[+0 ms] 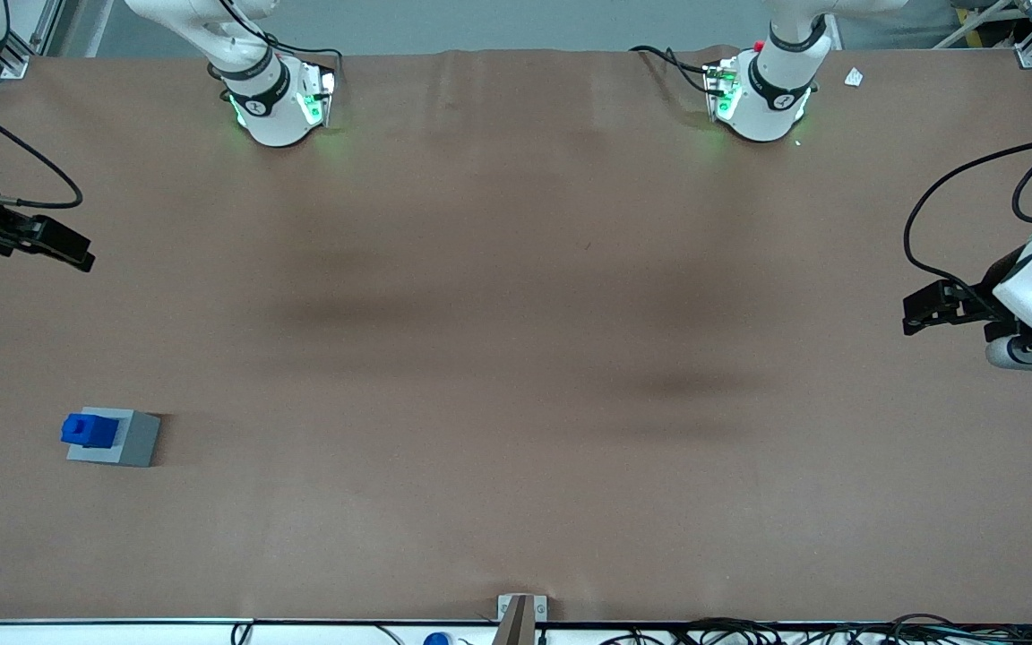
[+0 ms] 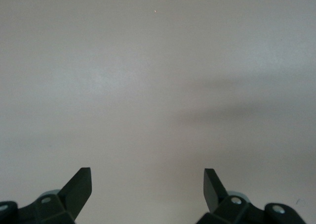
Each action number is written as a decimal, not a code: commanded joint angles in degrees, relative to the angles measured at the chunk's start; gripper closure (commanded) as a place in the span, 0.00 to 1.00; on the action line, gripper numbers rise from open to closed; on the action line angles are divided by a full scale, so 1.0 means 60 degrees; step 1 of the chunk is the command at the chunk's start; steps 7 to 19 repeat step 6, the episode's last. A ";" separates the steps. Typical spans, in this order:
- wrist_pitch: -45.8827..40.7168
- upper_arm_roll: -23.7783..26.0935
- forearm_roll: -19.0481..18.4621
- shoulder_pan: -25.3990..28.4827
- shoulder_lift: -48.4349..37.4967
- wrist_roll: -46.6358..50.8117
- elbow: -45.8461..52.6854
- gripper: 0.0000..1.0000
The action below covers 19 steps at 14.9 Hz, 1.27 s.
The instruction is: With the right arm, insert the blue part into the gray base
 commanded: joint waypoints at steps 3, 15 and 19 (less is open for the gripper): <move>-0.0130 0.0047 -0.0020 -0.0337 -0.0121 0.0088 -0.0091 0.00; -0.0131 0.0033 -0.0006 -0.0425 -0.0120 -0.0030 -0.0135 0.00; -0.0131 0.0033 -0.0006 -0.0425 -0.0120 -0.0030 -0.0135 0.00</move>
